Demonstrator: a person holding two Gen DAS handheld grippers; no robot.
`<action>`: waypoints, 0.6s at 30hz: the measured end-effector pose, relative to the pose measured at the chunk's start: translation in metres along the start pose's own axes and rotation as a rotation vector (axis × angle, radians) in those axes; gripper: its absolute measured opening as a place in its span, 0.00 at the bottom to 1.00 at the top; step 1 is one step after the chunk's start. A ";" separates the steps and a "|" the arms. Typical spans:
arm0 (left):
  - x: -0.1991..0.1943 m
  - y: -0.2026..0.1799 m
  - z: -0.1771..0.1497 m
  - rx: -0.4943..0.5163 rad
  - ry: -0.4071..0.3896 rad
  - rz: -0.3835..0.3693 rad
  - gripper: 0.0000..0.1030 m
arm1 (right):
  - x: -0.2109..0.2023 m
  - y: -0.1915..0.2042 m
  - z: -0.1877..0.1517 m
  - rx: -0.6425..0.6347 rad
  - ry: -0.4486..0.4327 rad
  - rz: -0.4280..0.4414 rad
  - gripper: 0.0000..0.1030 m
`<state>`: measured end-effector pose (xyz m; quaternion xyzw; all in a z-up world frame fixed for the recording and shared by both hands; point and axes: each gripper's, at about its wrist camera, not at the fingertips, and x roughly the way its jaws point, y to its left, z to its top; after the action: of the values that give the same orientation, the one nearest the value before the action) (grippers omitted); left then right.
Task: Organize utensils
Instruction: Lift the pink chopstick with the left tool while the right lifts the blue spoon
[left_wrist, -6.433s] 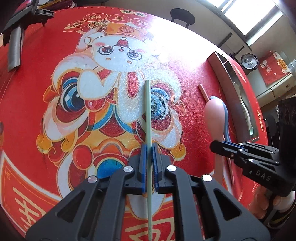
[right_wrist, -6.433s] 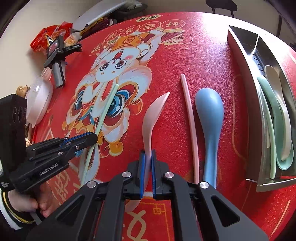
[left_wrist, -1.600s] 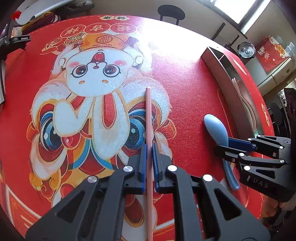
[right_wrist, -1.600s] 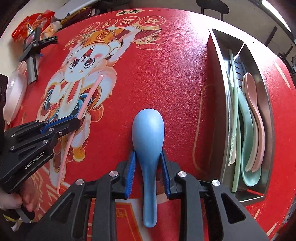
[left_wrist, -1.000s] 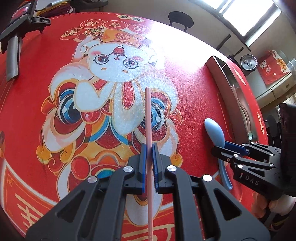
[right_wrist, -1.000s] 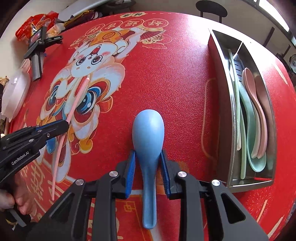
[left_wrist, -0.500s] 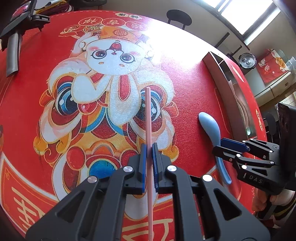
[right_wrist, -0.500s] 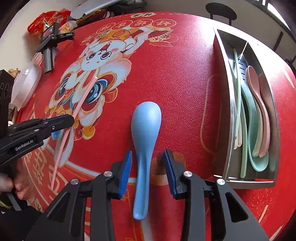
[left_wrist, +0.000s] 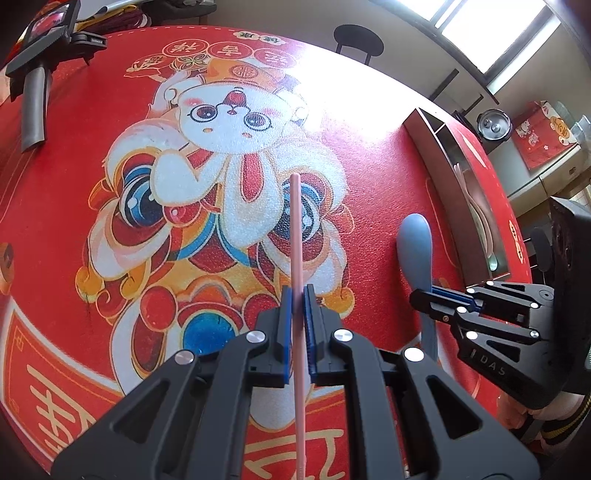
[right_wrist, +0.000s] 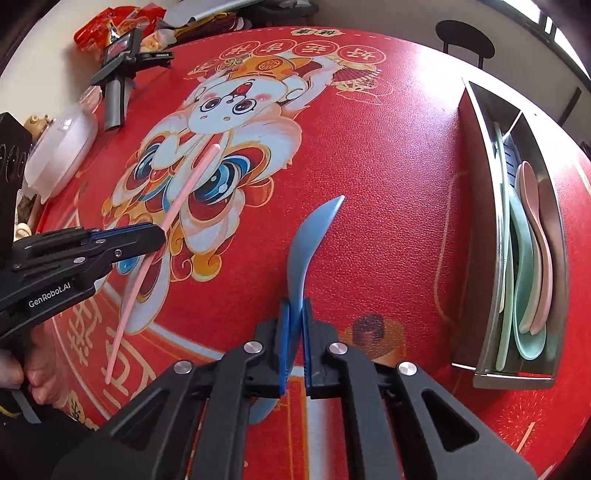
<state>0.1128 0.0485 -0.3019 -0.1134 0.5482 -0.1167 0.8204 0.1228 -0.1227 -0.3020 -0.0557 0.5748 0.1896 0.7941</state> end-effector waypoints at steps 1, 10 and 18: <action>0.001 0.002 -0.001 -0.011 0.005 -0.003 0.10 | 0.000 0.000 -0.001 0.010 -0.001 -0.002 0.06; 0.000 0.006 -0.003 -0.016 0.008 0.031 0.10 | 0.001 -0.003 -0.009 0.048 -0.039 0.008 0.06; -0.003 0.016 -0.005 -0.038 0.016 0.058 0.10 | -0.003 -0.006 -0.014 0.071 -0.037 0.031 0.06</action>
<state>0.1082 0.0641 -0.3056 -0.1121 0.5600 -0.0834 0.8166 0.1114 -0.1334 -0.3048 -0.0152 0.5670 0.1822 0.8031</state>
